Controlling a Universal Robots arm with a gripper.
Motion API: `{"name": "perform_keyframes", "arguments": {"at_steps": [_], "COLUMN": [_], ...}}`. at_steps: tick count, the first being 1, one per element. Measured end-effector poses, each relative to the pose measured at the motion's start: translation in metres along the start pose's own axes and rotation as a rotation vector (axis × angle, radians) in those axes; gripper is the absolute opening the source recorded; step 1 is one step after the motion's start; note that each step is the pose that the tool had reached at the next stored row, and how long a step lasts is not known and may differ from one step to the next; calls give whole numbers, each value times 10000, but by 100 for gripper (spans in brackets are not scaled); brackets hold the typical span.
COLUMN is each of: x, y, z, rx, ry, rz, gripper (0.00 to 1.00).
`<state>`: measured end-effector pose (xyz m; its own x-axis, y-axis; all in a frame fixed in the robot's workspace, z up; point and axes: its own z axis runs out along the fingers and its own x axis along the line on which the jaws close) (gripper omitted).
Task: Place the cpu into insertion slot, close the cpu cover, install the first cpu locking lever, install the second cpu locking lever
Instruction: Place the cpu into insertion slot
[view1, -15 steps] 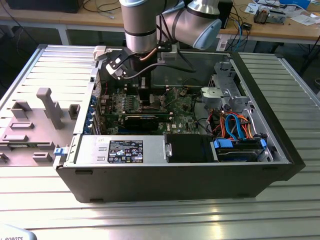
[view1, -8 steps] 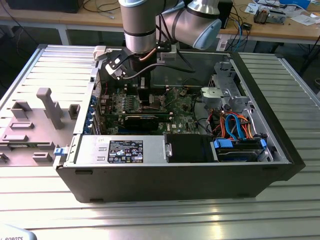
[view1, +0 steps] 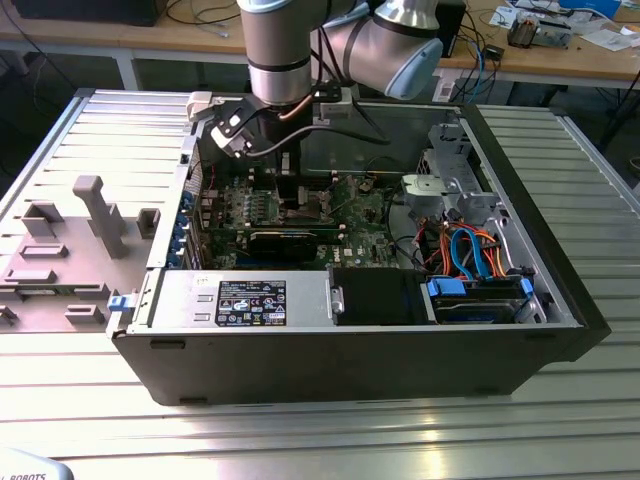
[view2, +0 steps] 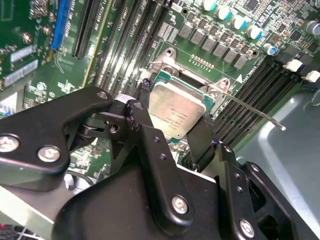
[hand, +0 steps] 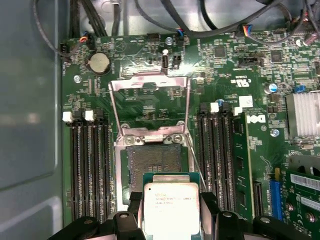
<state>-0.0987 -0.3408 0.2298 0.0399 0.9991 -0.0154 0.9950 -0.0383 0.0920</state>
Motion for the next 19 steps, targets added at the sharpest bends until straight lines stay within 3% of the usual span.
{"name": "perform_keyframes", "arguments": {"at_steps": [8, 11, 19], "x": [28, 36, 45], "y": [76, 92, 123], "z": [69, 89, 195], "rx": [-6, -9, -9], "ry": [-3, 21, 23], "rz": [-262, -543, -544], "gripper": [54, 54, 54]}}
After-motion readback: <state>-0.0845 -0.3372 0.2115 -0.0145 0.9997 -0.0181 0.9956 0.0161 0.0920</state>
